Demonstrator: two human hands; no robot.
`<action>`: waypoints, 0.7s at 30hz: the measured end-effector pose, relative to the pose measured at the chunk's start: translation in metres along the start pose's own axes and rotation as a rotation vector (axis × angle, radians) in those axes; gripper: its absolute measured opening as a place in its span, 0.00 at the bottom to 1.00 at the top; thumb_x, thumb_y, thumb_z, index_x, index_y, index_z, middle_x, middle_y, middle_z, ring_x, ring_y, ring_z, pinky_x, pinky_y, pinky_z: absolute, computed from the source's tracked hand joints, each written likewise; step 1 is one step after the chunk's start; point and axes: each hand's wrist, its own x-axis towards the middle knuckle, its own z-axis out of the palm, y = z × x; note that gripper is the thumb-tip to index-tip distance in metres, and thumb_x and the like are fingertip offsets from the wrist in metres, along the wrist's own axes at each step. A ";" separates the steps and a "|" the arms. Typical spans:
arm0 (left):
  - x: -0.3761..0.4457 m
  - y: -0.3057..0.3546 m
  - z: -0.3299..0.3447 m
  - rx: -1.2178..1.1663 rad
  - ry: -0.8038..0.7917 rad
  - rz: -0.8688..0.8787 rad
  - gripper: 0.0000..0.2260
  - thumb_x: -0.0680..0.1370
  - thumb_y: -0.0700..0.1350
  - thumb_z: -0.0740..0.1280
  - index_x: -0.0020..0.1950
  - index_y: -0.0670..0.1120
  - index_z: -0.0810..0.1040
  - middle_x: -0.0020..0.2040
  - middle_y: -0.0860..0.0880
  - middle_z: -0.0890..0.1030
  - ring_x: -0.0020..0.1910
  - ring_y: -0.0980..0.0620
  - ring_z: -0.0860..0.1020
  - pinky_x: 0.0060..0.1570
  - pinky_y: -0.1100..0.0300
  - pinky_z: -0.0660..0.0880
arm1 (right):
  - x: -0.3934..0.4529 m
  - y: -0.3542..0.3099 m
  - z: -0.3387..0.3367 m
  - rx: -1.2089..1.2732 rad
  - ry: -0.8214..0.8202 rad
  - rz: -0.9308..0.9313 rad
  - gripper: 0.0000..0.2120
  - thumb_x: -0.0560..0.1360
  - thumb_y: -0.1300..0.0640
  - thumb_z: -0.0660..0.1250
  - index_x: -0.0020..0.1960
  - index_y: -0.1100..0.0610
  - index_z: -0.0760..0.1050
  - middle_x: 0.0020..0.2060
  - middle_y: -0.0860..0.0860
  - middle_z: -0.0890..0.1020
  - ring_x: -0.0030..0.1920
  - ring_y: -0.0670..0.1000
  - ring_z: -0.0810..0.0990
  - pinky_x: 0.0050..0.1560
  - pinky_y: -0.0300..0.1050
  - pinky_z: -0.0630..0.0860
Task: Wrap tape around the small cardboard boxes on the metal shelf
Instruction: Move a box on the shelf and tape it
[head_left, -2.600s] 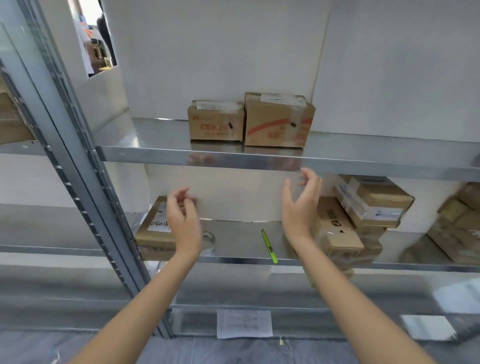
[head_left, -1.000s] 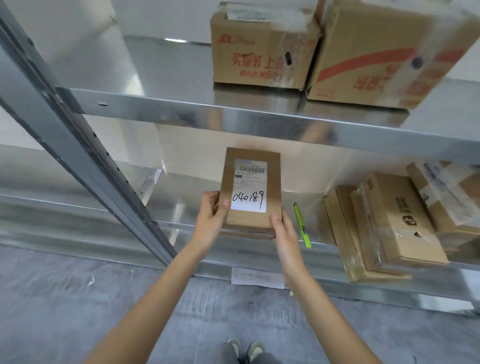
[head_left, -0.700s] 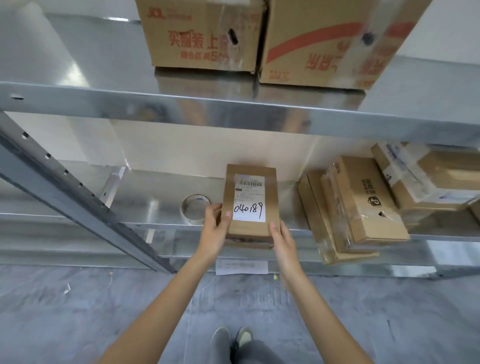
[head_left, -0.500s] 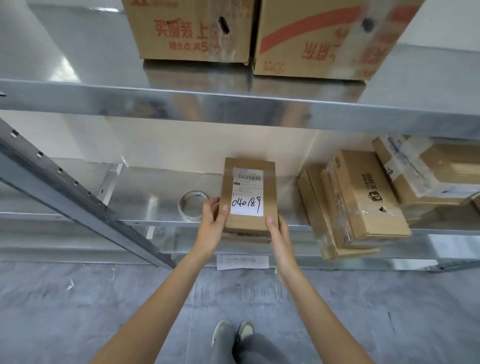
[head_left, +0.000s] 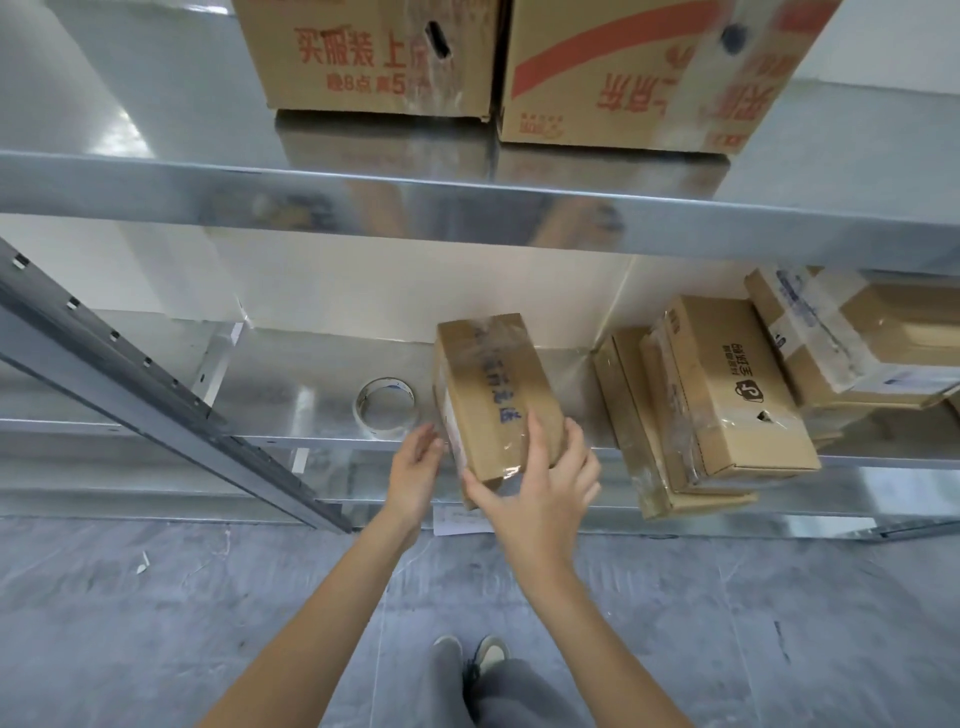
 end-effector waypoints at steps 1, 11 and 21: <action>-0.001 0.007 0.001 -0.023 -0.008 0.014 0.16 0.84 0.46 0.59 0.71 0.44 0.71 0.68 0.46 0.76 0.67 0.49 0.74 0.69 0.51 0.69 | -0.002 -0.001 0.003 -0.056 0.003 -0.032 0.43 0.61 0.31 0.71 0.69 0.53 0.72 0.67 0.61 0.69 0.62 0.63 0.67 0.58 0.59 0.68; 0.014 0.067 0.009 0.093 -0.169 0.087 0.19 0.80 0.54 0.65 0.70 0.51 0.69 0.64 0.50 0.79 0.57 0.54 0.80 0.55 0.58 0.77 | 0.002 0.005 -0.004 0.263 -0.247 -0.066 0.48 0.63 0.24 0.64 0.75 0.48 0.60 0.70 0.51 0.63 0.69 0.52 0.65 0.63 0.47 0.65; 0.055 0.134 -0.011 0.688 -0.407 0.090 0.13 0.81 0.51 0.65 0.66 0.56 0.75 0.55 0.54 0.82 0.47 0.60 0.81 0.42 0.71 0.74 | 0.105 0.047 -0.020 0.825 -0.432 0.343 0.38 0.74 0.48 0.71 0.78 0.50 0.55 0.74 0.47 0.63 0.69 0.44 0.66 0.65 0.42 0.65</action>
